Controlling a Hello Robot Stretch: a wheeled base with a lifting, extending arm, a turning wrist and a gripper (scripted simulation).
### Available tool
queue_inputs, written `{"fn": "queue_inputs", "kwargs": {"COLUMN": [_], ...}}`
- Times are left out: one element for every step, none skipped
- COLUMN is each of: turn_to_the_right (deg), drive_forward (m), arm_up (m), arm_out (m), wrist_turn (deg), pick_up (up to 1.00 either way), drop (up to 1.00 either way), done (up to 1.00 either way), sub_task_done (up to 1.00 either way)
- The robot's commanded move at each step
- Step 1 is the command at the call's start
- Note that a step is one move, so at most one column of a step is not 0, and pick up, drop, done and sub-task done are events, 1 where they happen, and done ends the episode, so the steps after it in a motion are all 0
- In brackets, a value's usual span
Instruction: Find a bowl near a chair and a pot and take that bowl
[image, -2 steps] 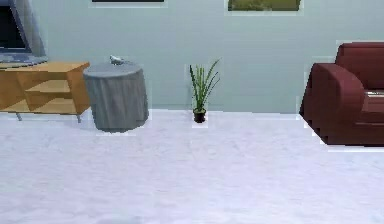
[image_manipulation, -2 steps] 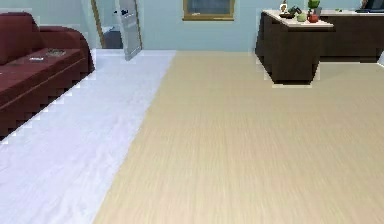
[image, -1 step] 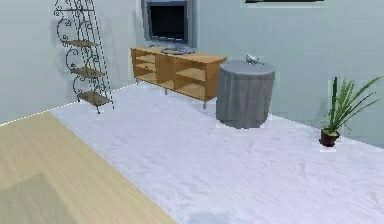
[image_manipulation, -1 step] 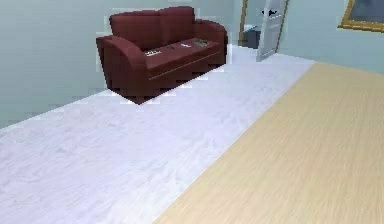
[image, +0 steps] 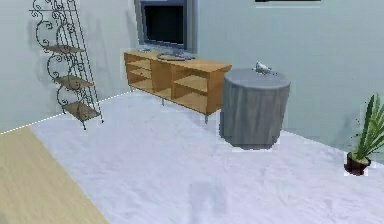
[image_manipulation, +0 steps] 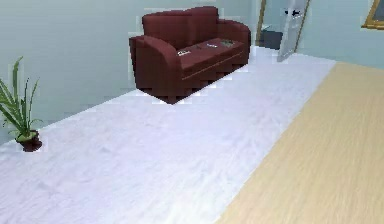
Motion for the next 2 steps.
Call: {"fn": "queue_inputs", "kwargs": {"turn_to_the_right": [-45.0, -3.0], "drive_forward": [0.00, 0.00], "arm_up": [0.00, 0.00], "arm_out": [0.00, 0.00], "wrist_turn": [0.0, 0.0], "pick_up": [0.00, 0.00], "drop": [0.00, 0.00], "done": [0.00, 0.00], "sub_task_done": [0.00, 0.00]}}
